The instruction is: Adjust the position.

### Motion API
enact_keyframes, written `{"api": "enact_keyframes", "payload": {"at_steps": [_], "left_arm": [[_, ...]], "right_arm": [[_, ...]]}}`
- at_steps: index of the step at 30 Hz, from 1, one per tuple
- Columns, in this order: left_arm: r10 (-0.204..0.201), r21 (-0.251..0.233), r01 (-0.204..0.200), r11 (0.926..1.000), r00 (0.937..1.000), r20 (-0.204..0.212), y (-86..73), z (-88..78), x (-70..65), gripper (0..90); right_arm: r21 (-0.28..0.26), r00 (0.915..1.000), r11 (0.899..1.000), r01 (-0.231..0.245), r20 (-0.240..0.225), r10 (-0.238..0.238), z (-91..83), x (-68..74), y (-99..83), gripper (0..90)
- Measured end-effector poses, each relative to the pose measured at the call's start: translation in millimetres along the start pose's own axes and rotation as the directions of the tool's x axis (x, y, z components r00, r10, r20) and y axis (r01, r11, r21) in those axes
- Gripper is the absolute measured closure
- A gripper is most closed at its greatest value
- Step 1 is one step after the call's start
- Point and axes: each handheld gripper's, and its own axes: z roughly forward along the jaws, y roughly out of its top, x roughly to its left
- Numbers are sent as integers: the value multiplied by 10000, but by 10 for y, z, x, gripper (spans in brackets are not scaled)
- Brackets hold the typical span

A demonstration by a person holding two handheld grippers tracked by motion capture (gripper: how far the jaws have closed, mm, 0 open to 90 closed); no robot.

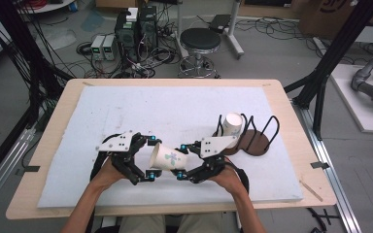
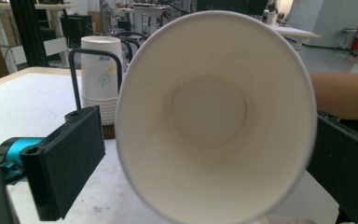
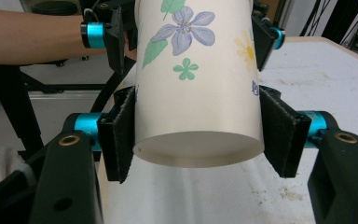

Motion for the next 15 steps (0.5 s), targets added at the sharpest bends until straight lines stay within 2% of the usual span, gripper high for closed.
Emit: {"api": "enact_keyframes", "payload": {"at_steps": [5, 14, 15], "left_arm": [[52, -6, -52, 10000, 9999, 149, 27, 83, 8, 30], [57, 70, -59, 10000, 9996, 266, 18, 107, 15, 31], [103, 60, -105, 9999, 9993, 359, 18, 102, 17, 64]], "right_arm": [[-10, 10000, 10000, 77, -26, -77, 6, 2, 4, 364], [-3, 9998, 9999, 135, -135, -135, 8, 6, 4, 364], [-11, 9998, 9999, 138, -125, -138, 13, 7, 4, 364]]}}
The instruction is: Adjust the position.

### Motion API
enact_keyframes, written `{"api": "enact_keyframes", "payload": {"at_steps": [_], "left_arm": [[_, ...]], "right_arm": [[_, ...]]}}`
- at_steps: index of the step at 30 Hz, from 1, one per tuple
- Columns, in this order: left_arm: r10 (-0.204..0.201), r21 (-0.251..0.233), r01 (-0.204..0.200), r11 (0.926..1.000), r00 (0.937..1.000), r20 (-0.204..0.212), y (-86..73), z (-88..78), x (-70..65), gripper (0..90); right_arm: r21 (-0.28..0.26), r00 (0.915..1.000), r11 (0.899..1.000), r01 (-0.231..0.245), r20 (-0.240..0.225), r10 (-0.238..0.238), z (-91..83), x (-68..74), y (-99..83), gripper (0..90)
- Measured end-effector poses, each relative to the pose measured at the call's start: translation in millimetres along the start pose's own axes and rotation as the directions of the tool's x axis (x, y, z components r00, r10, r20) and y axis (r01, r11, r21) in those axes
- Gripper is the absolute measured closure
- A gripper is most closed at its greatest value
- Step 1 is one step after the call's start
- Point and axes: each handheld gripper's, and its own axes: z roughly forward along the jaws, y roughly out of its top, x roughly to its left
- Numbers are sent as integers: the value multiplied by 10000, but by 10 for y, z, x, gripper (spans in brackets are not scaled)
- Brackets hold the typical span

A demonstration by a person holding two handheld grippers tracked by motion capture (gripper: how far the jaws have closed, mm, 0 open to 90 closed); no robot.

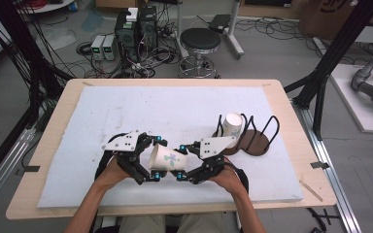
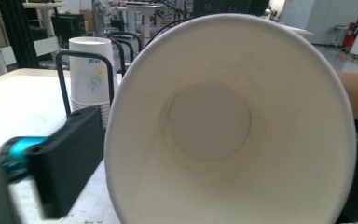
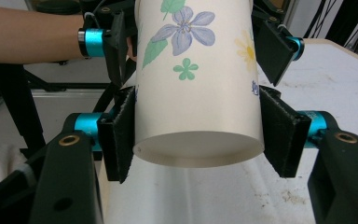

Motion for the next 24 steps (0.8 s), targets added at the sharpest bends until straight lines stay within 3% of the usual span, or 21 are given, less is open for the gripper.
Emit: {"api": "enact_keyframes", "payload": {"at_steps": [9, 24], "left_arm": [[289, -157, -281, 9995, 9984, 491, 9, -11, -12, 259], [326, -164, -319, 9994, 9984, 457, 12, -26, -23, 324]], "right_arm": [[61, 9999, 10000, 46, -90, -46, 24, 8, 4, 365], [66, 9996, 9997, 228, -140, -227, 17, 10, 7, 370]]}}
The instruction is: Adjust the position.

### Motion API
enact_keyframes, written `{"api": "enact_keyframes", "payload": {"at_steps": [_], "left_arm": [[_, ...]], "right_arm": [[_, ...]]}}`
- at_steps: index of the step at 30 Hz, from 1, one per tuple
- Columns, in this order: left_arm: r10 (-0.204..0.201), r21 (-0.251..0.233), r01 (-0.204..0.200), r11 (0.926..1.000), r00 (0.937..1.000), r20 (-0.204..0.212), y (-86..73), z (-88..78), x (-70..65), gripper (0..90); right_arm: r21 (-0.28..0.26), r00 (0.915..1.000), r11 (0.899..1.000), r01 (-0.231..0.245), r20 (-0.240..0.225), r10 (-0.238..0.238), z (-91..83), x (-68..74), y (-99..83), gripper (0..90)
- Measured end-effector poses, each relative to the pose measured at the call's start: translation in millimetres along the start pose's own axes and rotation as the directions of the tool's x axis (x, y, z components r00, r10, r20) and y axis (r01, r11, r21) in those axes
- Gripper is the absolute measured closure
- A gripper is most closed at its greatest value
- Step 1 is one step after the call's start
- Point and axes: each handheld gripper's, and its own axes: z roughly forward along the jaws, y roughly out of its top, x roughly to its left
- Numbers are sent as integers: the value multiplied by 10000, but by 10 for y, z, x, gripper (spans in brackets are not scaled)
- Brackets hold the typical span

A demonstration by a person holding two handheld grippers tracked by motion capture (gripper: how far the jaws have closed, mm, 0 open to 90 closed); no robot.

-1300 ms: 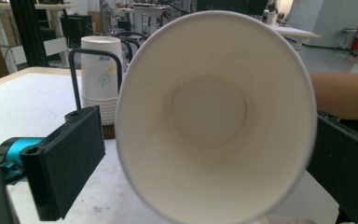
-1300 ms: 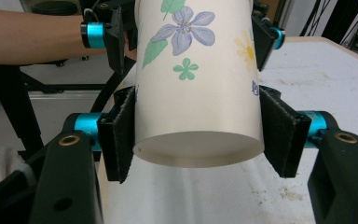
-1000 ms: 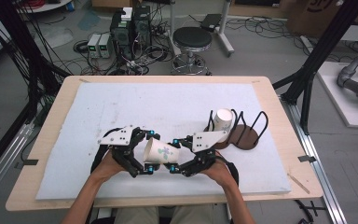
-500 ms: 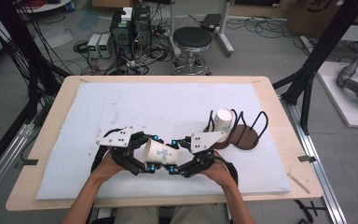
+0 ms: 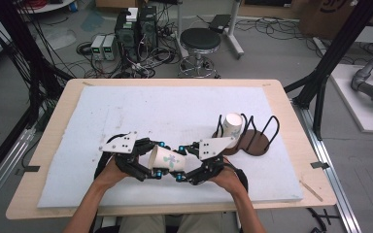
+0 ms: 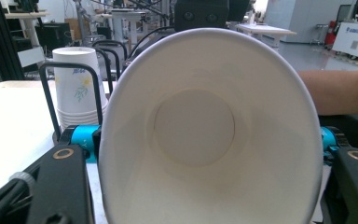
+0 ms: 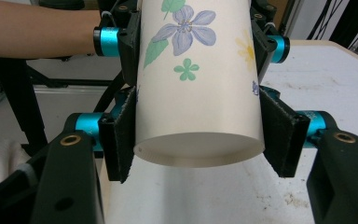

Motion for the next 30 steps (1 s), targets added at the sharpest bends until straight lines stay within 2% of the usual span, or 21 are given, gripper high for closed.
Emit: {"api": "enact_keyframes", "payload": {"at_steps": [3, 4, 6, 7, 13, 18, 21, 27, 30], "left_arm": [[-8, 23, 8, 10000, 10000, -29, -2, 2, 2, 320], [-29, 36, 29, 10000, 10000, -38, -2, 0, 3, 316], [-25, 42, 25, 10000, 10000, -56, -2, -2, 5, 316], [-26, 40, 26, 10000, 10000, -70, -1, -5, 4, 317], [1, 94, 0, 10000, 9999, -144, 0, -16, 3, 317], [46, 173, -40, 9998, 9993, -374, 8, -47, 0, 317], [41, 363, -21, 9993, 9985, -549, 24, -67, 8, 317], [39, 610, 10, 9981, 9968, -804, 68, -106, 29, 316], [70, 806, 2, 9967, 9960, -889, 76, -114, 41, 317]], "right_arm": [[64, 10000, 10000, 50, 78, -51, 2, 5, 0, 355], [91, 9999, 9999, 47, 147, -48, 6, 14, 3, 330], [200, 9996, 9996, 184, 231, -189, 17, 21, 7, 223], [267, 9996, 9996, 77, 288, -85, 24, 24, 8, 212], [405, 9991, 9992, 63, 407, -79, 33, 22, 7, 195], [462, 9964, 9989, -119, 849, 79, -5, 32, -30, 196], [406, 9923, 9985, -367, 1196, 316, -60, 41, -72, 196], [253, 9805, 9983, -530, 1908, 472, -191, 78, -168, 196], [249, 9712, 9969, -748, 2286, 671, -249, 90, -224, 196]]}}
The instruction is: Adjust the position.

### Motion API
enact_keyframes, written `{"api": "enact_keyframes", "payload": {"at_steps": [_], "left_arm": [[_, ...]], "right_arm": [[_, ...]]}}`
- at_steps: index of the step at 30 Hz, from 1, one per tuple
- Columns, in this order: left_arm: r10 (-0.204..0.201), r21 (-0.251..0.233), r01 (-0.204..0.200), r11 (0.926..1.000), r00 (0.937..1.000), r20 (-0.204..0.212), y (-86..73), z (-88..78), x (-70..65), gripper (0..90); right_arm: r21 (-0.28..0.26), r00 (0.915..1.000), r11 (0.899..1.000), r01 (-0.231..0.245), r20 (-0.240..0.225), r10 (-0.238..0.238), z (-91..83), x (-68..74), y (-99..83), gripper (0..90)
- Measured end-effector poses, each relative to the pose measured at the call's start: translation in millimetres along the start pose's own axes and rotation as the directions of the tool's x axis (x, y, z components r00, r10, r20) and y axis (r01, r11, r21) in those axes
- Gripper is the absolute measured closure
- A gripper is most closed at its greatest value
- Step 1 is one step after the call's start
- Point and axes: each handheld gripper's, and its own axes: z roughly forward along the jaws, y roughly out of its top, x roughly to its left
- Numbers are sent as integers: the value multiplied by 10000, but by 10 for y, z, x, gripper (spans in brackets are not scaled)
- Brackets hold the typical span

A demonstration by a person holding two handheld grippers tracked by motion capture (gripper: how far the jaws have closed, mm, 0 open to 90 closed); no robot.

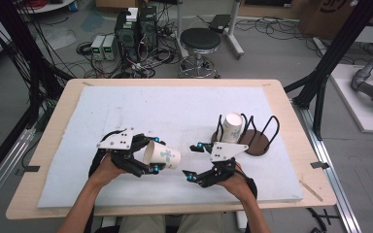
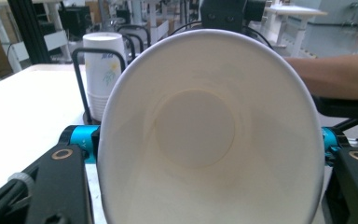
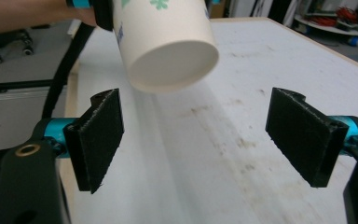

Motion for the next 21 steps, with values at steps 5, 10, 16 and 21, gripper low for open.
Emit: {"api": "enact_keyframes", "payload": {"at_steps": [5, 10, 16, 21], "left_arm": [[-19, 399, 27, 9992, 9998, -204, 18, 3, 29, 317], [57, 1162, -7, 9932, 9991, -428, 56, 15, 61, 316], [69, 1357, -2, 9907, 9988, -491, 103, 5, 96, 313], [113, 1917, 9, 9814, 9980, -629, 136, 9, 117, 314]], "right_arm": [[26, 9977, 9996, -277, 627, 275, -104, -20, -104, 196], [31, 9900, 9985, -553, 1302, 544, -192, -32, -205, 196], [94, 9745, 9953, -963, 2046, 924, -279, -38, -347, 196], [167, 9575, 9925, -1214, 2656, 1127, -327, -50, -437, 196]]}}
